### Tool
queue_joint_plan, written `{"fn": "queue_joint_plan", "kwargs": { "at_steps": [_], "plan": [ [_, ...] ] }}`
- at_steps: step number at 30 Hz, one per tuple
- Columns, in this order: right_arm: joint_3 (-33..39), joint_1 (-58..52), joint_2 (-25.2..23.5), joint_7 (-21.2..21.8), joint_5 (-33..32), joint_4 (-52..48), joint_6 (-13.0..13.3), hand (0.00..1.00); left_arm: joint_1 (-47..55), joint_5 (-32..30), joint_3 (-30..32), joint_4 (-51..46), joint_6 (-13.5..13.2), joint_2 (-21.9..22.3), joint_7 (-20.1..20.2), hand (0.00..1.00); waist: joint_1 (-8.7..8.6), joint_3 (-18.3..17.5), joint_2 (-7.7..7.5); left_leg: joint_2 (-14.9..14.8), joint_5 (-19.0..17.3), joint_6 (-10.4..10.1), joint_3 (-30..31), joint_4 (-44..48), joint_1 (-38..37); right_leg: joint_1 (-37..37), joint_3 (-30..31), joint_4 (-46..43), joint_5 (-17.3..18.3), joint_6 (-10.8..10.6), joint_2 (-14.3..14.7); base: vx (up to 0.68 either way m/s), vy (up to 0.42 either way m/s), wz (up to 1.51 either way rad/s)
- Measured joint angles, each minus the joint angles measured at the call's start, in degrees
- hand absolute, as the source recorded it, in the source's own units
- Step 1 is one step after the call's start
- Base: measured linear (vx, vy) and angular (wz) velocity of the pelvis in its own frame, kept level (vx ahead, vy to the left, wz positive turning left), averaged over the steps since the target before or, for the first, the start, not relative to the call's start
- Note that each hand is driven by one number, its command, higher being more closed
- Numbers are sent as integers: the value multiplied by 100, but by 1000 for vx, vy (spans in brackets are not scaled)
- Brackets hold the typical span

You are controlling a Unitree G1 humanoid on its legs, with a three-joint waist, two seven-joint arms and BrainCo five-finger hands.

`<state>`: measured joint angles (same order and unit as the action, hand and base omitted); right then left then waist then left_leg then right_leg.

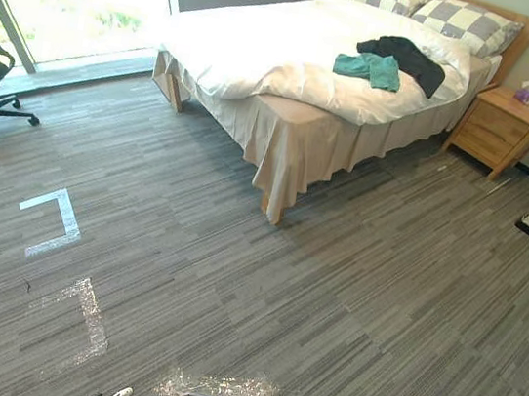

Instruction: Tidy the bed and pick cloth on bed and put in laundry

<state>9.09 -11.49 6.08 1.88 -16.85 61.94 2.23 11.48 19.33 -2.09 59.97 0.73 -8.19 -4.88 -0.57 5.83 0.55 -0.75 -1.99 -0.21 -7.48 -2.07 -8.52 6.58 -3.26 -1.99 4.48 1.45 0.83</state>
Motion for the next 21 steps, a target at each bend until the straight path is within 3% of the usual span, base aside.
{"fn": "queue_joint_plan", "kwargs": {
  "at_steps": [6, 9, 14, 21],
  "plan": [
    [36, 4, -17, 9, -11, 41, 8, 0, -24, -49, -3, 9, -19, -24, 170, 0, -1, 24, 8, 2, 22, 16, -18, -189, -158, 230, -47, 328, -93, -53, 22, 99, 1, 0],
    [57, 35, -56, 13, -45, 40, 3, 0, -65, -258, -16, 9, 157, -103, 451, 0, 2, 93, -43, -4, -12, -38, -94, -227, -286, 362, -50, 406, -91, -58, 35, 55, -17, -6],
    [79, 53, -72, 20, -48, 32, 52, 0, -107, -256, -24, 9, 377, -122, 493, 0, -7, 97, -45, -11, -34, -71, -157, -290, -347, 366, -20, 411, -67, -117, 45, 6, -25, -8],
    [121, 47, -87, 13, -100, -10, 51, 0, -133, -265, -105, 9, 417, -145, 512, 0, -19, 117, -39, -36, -75, -122, -314, -273, -314, 253, 166, 394, -77, -101, 77, -25, -30, -14]
  ]
}}
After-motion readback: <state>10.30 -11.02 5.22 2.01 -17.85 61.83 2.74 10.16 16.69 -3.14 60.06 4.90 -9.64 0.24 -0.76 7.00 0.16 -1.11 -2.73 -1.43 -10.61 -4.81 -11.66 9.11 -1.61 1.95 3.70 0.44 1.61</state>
